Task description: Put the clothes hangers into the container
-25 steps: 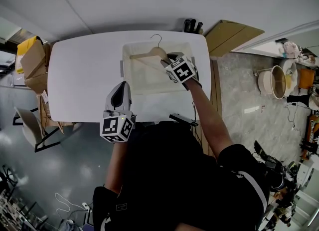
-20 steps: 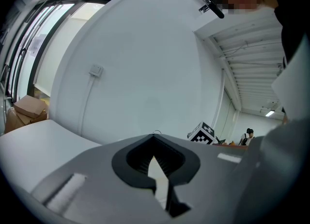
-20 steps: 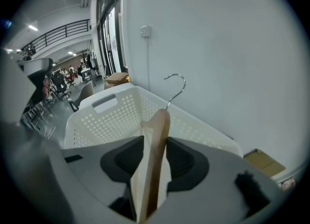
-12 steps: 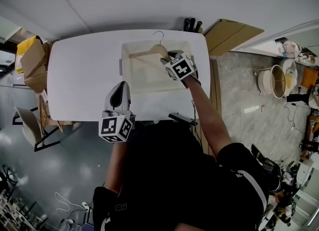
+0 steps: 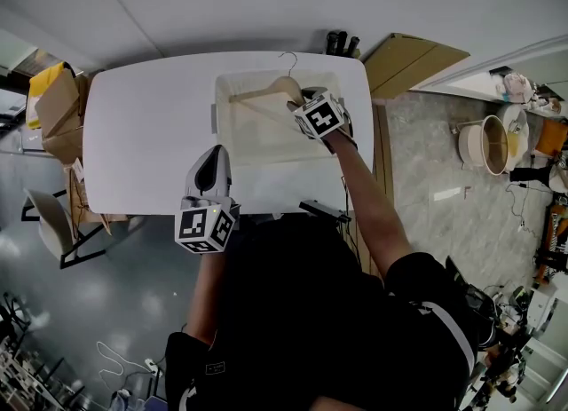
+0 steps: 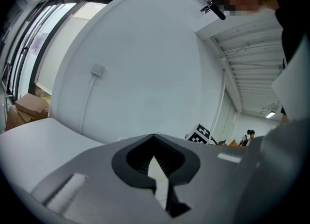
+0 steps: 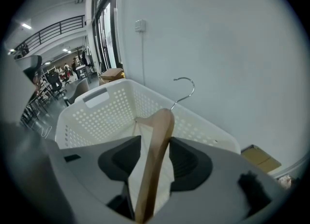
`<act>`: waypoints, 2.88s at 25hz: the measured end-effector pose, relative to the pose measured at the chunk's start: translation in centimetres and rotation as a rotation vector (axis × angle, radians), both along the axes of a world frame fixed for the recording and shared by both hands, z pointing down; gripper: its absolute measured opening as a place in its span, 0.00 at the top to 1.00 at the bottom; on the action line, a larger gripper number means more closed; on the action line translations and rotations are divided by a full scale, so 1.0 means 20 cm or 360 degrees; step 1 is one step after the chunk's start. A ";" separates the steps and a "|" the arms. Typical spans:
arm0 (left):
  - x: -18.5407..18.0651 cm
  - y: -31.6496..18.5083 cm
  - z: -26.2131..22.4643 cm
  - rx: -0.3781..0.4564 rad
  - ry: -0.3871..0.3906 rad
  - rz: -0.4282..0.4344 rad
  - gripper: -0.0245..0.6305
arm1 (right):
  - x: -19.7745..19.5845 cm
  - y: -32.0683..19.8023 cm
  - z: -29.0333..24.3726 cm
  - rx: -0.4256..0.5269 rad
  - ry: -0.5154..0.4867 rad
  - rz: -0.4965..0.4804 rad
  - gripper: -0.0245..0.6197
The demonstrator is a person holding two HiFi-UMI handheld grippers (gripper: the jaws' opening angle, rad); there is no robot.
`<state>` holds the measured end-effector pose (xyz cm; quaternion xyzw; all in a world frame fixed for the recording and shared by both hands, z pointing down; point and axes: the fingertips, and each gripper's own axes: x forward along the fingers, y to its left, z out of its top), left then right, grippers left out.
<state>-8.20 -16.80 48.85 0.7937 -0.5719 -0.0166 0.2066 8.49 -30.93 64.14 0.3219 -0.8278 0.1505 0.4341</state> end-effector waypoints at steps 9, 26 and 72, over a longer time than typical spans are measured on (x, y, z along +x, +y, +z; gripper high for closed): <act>0.01 0.00 0.01 -0.0003 0.0007 -0.0003 0.95 | 0.03 -0.01 0.03 -0.0025 0.0022 0.0023 0.66; -0.01 0.00 0.02 -0.0012 0.0016 -0.0006 0.95 | 0.05 -0.04 0.07 -0.0051 0.0054 0.0060 0.65; 0.10 0.12 -0.06 0.0065 0.0050 0.0095 0.95 | 0.23 0.08 -0.50 0.0354 -0.0099 0.0230 0.63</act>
